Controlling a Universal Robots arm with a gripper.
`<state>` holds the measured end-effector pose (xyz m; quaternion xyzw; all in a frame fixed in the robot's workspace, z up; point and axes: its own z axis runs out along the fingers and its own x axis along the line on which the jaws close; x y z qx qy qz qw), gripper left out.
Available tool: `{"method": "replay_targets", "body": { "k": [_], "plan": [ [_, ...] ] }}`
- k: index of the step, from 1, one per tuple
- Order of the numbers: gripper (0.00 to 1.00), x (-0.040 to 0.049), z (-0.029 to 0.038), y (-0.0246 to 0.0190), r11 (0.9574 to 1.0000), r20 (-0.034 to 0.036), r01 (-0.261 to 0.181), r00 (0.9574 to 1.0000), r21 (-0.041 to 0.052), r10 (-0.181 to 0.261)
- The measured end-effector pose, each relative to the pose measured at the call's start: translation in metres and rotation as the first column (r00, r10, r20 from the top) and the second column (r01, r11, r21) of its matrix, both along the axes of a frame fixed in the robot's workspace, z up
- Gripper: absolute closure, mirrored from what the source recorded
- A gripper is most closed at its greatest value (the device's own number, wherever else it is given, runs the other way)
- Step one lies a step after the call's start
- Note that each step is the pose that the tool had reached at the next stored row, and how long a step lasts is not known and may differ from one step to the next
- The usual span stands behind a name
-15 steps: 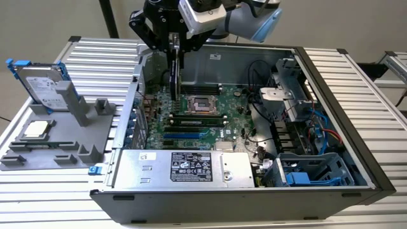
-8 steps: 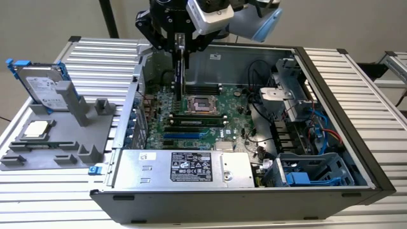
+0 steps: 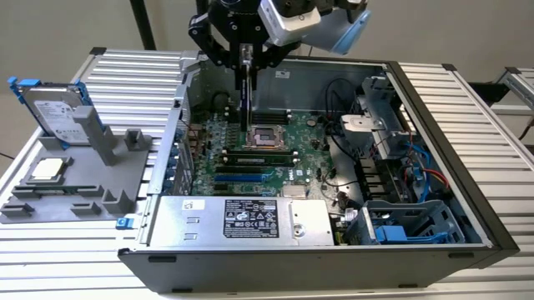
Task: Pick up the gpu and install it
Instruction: 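Pick up the gpu and move the gpu toward the slot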
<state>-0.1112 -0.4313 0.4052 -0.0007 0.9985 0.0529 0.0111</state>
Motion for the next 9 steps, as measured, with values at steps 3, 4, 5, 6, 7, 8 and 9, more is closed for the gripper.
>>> {"method": "replay_targets", "body": {
  "k": [3, 4, 5, 6, 7, 8, 9],
  "plan": [
    [1.0, 0.0045, 0.0, 0.0, 1.0, 0.0, 0.0, 1.0, 0.0, 0.0],
    [1.0, 0.0059, 0.0, 0.0, 1.0, 0.0, 0.0, 1.0, 0.0001, 0.0],
    [1.0, 0.0073, 0.0, 0.0, 1.0, 0.0, 0.0, 1.0, 0.0, 0.0],
    [1.0, 0.0087, 0.0, 0.0, 1.0, -0.0001, 0.0, 1.0, 0.0, 0.0],
    [1.0, 0.0099, 0.0, 0.0, 1.0, 0.0, 0.0, 1.0, 0.0, 0.0],
    [1.0, 0.0111, 0.0, 0.0, 1.0, -0.0001, 0.0, 1.0, 0.0, 0.0],
    [1.0, 0.0123, 0.0, 0.0, 1.0, -0.0001, 0.0, 1.0, 0.0001, 0.0]
  ]
}}
